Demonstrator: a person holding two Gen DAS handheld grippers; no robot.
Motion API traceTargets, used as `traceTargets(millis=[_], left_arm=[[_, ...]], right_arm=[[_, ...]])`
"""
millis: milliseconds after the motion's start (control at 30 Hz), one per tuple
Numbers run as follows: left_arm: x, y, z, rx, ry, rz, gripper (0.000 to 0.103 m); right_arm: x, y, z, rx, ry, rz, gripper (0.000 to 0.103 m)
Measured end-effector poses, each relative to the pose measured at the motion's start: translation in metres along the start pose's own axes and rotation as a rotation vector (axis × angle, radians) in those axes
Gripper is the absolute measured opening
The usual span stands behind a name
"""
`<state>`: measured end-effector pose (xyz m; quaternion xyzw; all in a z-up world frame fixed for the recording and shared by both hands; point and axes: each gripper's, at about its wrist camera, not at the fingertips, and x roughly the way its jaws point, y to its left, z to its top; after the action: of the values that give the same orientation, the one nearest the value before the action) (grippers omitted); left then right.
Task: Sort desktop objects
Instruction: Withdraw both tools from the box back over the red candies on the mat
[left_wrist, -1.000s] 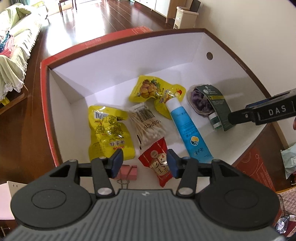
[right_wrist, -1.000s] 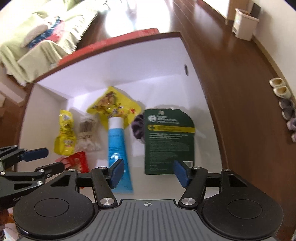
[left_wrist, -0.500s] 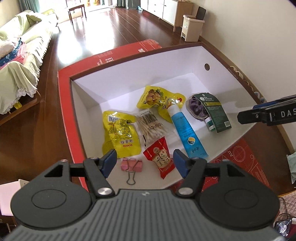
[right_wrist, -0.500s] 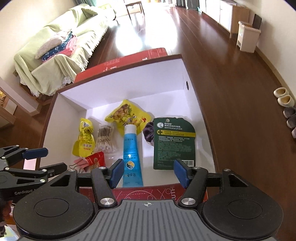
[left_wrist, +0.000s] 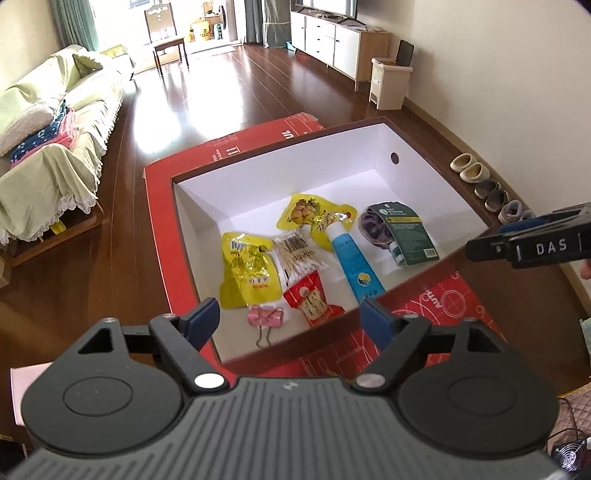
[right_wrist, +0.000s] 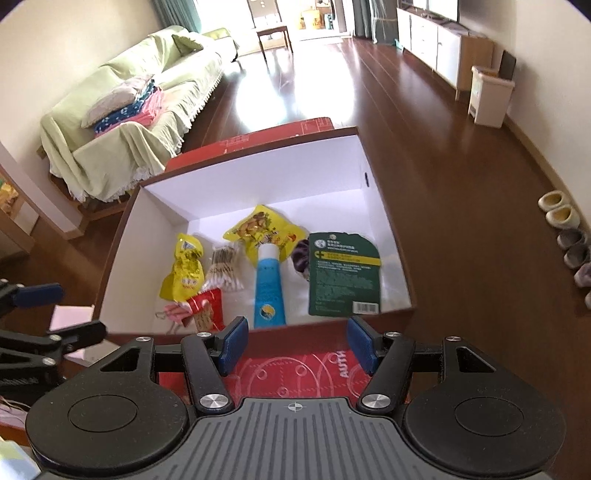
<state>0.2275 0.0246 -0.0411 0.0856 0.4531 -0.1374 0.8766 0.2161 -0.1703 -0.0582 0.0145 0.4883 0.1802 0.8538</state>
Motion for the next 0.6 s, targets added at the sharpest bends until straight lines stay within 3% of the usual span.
traceTargets(millis=[67, 300, 600], left_arm=[[-0.006, 0.001, -0.008, -0.016, 0.0, 0.003, 0.088], [-0.015, 0.009, -0.041, -0.082, 0.015, -0.016, 0.088], [-0.002, 0.006, -0.083, -0.047, 0.078, -0.031, 0.078]], right_arm=[[-0.006, 0.001, -0.007, -0.009, -0.007, -0.005, 0.063], [-0.019, -0.003, -0.038, 0.02, -0.01, 0.031, 0.063], [-0.013, -0.009, -0.077, 0.086, 0.082, 0.033, 0.063]])
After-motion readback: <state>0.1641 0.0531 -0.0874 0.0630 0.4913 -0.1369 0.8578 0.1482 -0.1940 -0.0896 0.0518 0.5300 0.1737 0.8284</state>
